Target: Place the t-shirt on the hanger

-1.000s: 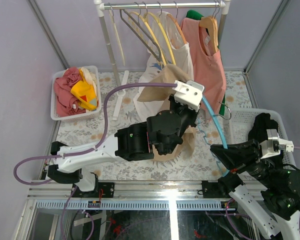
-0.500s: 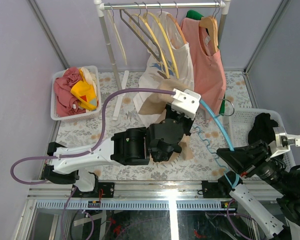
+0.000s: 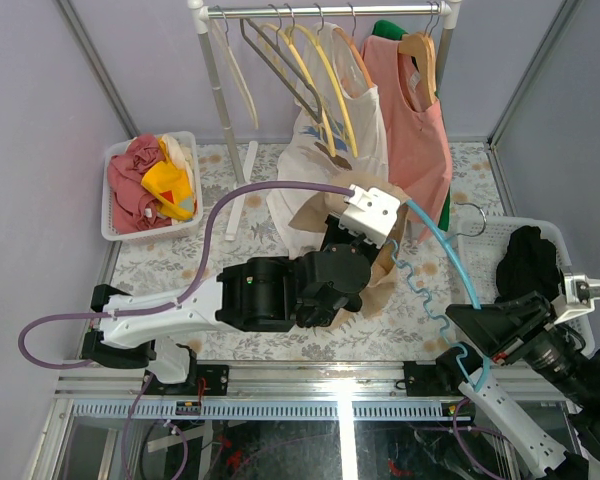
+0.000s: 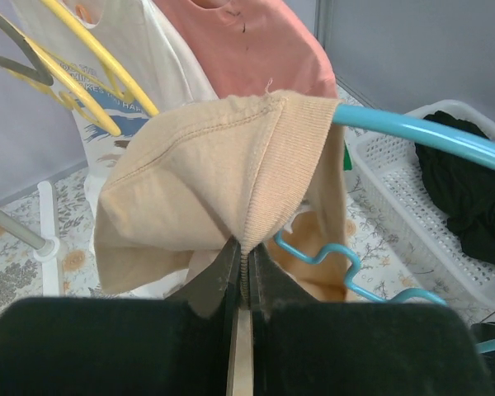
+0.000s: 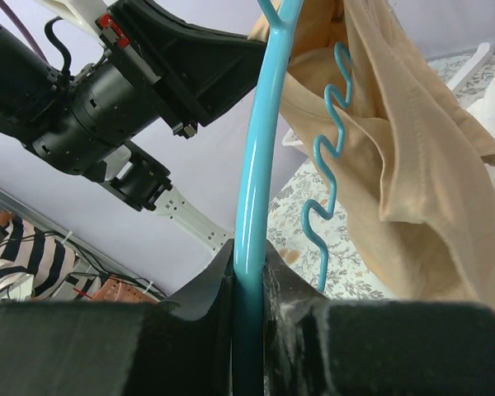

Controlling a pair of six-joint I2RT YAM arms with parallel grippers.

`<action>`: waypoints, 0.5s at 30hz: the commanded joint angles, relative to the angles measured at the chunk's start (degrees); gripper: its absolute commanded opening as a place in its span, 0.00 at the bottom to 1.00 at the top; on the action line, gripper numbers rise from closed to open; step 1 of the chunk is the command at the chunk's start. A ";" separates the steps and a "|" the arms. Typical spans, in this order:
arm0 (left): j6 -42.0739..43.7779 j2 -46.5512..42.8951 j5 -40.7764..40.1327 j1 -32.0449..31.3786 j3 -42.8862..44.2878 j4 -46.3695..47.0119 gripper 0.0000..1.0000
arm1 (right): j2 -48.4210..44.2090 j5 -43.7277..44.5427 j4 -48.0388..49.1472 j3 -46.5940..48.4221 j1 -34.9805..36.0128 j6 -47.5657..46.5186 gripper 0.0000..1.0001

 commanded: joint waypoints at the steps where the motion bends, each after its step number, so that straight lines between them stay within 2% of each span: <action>1: 0.39 -1.95 -2.09 -0.27 1.18 -2.28 0.00 | -0.02 7.71 5.49 3.98 -0.32 0.48 0.00; 5: -0.13 -2.82 0.52 -0.04 0.41 -1.93 0.00 | 0.08 8.08 6.15 3.72 -0.32 -0.03 0.00; 8: 0.09 -2.69 4.92 -0.04 1.54 -0.49 0.00 | -1.21 7.45 10.33 -0.21 -0.31 -0.20 0.00; 15: 2.21 4.95 14.44 -0.28 16.10 -3.80 0.00 | -3.87 4.59 18.82 -8.48 -0.32 -1.19 0.00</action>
